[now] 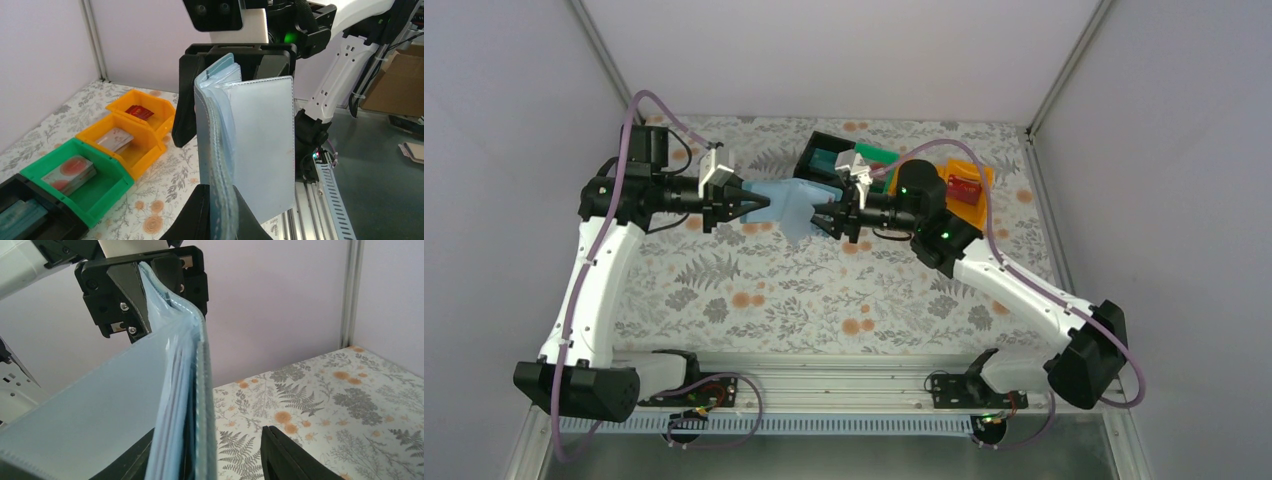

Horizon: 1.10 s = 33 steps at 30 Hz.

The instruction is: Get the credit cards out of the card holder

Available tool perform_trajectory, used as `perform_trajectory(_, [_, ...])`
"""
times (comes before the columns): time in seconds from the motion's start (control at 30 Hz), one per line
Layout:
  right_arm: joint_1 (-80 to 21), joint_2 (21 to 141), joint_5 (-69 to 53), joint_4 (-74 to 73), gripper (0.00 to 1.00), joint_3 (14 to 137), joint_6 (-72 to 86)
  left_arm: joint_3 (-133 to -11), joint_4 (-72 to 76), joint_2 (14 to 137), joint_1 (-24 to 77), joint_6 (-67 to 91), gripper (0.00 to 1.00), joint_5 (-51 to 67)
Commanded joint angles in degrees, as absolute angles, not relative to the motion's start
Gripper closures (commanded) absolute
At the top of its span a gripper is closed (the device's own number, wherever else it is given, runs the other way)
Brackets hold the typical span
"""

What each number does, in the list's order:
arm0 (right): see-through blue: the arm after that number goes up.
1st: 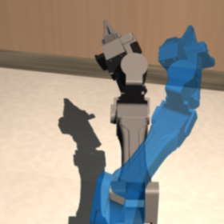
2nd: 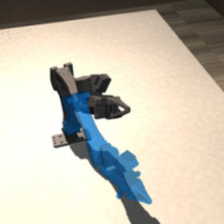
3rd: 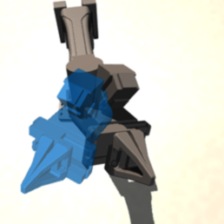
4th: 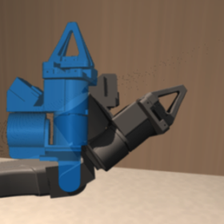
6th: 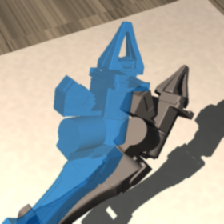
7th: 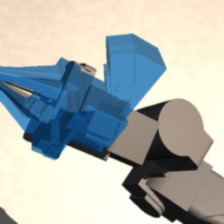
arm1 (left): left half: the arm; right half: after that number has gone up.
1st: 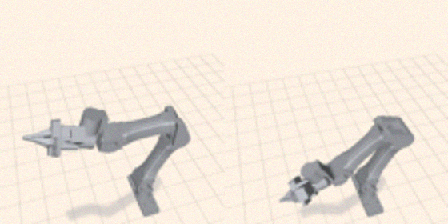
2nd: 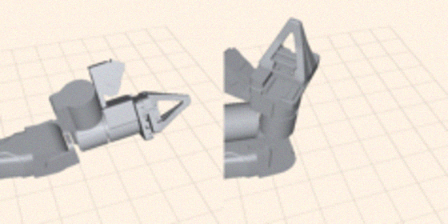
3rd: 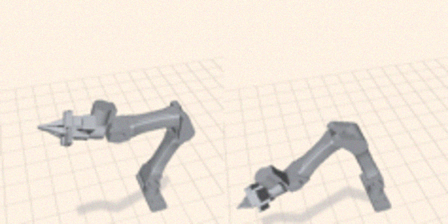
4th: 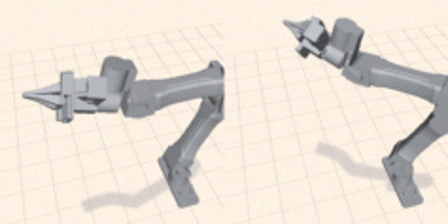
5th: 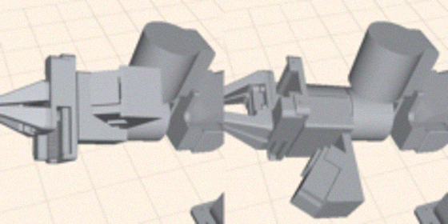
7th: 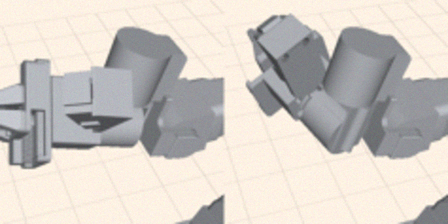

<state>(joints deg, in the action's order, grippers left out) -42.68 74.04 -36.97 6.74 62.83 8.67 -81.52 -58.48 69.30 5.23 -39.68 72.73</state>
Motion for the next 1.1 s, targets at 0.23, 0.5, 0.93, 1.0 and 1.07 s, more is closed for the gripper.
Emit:
perform_trajectory(0.23, [-44.10, 71.46, -37.01, 3.20, 0.34, 63.71, 4.19, -81.97, -58.41, 68.57, 5.63, -42.01, 0.98, 75.90])
perform_trajectory(0.5, [-39.47, 66.17, -37.42, -1.26, 0.33, 61.25, 3.25, -81.68, -58.44, 68.23, 5.67, -41.74, 0.98, 75.94])
perform_trajectory(0.93, [-36.65, 65.31, -39.36, -5.22, 0.29, 61.20, 3.05, -81.65, -58.51, 68.15, 5.68, -41.84, 0.98, 76.73])
perform_trajectory(1.0, [-36.65, 65.95, -39.81, -5.32, 0.30, 61.91, 3.01, -81.46, -58.40, 68.20, 5.63, -41.84, 0.98, 76.86])
perform_trajectory(1.07, [-36.67, 66.33, -39.76, -5.36, 0.30, 62.22, 2.87, -81.34, -58.22, 68.20, 5.63, -41.65, 0.98, 77.07])
